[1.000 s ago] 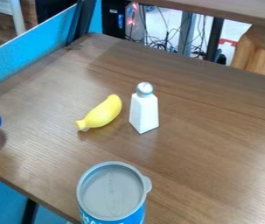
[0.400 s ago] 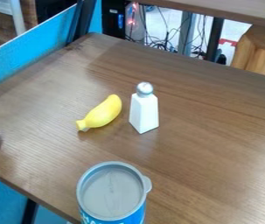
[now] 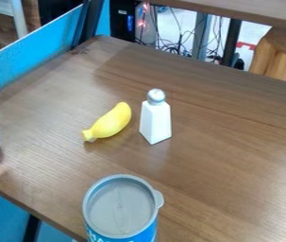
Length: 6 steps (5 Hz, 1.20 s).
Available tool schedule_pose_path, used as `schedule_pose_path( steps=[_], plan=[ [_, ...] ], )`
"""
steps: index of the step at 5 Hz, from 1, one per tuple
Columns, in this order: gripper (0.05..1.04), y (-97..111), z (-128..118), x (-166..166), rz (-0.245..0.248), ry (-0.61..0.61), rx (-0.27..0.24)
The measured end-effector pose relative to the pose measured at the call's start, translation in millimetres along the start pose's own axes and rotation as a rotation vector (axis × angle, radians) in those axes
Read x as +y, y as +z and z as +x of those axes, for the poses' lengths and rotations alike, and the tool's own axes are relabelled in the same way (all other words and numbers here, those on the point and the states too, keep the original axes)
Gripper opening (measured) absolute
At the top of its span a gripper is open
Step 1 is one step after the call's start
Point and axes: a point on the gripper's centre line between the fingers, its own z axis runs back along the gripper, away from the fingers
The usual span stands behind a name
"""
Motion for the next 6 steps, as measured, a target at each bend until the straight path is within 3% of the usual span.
schedule_pose_path(
  steps=[2, 3, 4, 5, 6],
  plan=[
    [1.001, 43, 23, -26, 0.049, -0.073, -0.095],
    [1.001, 68, 40, -76, 0.047, -0.226, -0.167],
    [1.001, 79, 33, -115, 0.005, -0.311, -0.181],
    [1.001, 70, 15, -139, -0.026, -0.382, -0.117],
    [1.001, 76, -15, -151, -0.019, -0.431, -0.065]
  ],
)
